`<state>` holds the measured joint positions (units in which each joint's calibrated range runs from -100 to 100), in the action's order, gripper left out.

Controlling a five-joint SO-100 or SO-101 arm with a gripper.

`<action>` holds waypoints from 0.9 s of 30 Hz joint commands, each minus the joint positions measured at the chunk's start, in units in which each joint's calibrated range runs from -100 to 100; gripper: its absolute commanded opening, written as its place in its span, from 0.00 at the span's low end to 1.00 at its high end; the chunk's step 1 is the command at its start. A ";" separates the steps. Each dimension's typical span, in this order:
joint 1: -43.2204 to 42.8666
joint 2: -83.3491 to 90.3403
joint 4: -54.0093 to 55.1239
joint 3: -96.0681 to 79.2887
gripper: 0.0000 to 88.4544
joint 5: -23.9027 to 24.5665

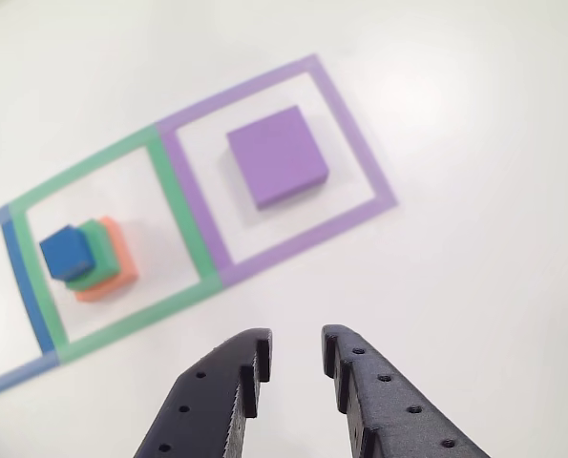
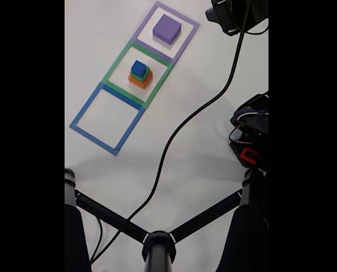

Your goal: Tower of hanoi

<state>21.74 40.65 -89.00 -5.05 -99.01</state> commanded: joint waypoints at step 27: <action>4.91 -14.13 104.18 -71.69 0.49 -0.99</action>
<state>26.57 31.95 4.17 -76.59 -99.01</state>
